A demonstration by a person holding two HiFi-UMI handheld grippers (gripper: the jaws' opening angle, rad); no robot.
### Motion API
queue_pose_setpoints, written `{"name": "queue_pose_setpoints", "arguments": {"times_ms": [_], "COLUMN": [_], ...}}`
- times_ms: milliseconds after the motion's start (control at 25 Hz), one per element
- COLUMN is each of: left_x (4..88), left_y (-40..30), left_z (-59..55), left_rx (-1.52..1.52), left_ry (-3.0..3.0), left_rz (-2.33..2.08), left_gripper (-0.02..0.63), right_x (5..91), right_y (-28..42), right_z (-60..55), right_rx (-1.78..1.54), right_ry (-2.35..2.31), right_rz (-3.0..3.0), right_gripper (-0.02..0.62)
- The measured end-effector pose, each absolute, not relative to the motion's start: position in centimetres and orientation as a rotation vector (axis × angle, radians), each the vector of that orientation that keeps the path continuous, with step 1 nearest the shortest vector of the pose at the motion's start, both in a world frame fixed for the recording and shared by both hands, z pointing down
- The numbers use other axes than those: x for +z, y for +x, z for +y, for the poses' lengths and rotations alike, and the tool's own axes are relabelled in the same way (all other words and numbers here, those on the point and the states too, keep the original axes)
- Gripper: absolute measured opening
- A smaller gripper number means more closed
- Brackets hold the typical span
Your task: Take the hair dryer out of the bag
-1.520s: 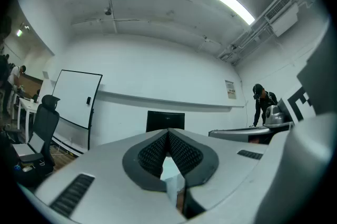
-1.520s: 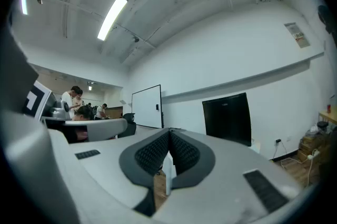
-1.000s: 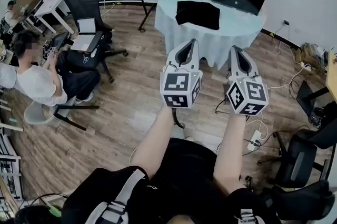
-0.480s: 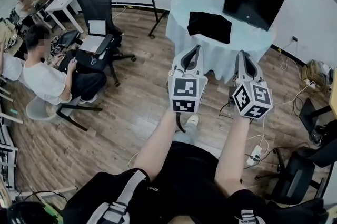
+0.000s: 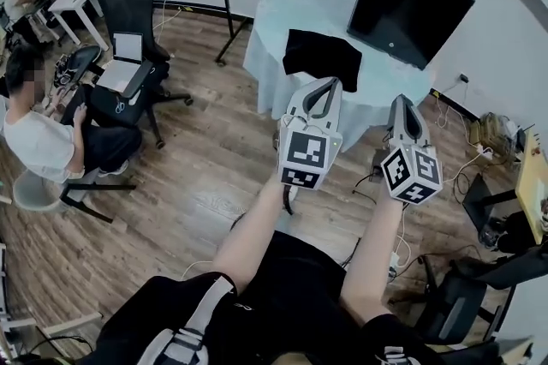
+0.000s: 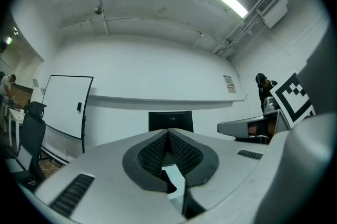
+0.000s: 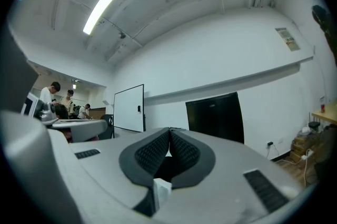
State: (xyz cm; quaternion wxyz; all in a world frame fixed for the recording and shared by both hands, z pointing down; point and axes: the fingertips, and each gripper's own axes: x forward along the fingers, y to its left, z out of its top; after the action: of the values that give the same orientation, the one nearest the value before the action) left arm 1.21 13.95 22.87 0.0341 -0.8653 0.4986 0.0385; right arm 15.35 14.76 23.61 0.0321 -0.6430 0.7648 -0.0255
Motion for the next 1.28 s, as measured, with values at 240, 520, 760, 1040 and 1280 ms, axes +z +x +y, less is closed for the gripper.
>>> {"name": "queue_pose_setpoints", "arguments": {"times_ms": [240,520,760,1040,1280], "left_x": [27.3,30.9,31.3,31.4,31.7], "left_y": [-0.7,-1.9,-1.0,-1.3,-0.6], "left_z": [7.0,-1.2,-8.1,-14.1,-16.3], "left_rx": [0.017,-0.120,-0.154,-0.122,-0.120], "left_ry": [-2.701,-2.707,-2.750,-2.759,-2.805], "left_rz": [1.671,1.725,1.655,1.682,1.652], "left_gripper": [0.015,0.015,0.021,0.021,0.021], "right_x": [28.8,31.4,30.9,30.1,29.3], "right_y": [13.6,13.1,14.4,14.5,15.0], "right_z": [8.4,0.4,-5.9,-10.8,-12.4], "right_rx": [-0.246,-0.341,-0.349,-0.317,-0.286], "right_ry": [-1.938,-1.949,-2.010,-2.032,-2.053], "right_rz": [2.416,2.424,2.379,2.403,2.401], "right_gripper": [0.005,0.005,0.005,0.005,0.005]}}
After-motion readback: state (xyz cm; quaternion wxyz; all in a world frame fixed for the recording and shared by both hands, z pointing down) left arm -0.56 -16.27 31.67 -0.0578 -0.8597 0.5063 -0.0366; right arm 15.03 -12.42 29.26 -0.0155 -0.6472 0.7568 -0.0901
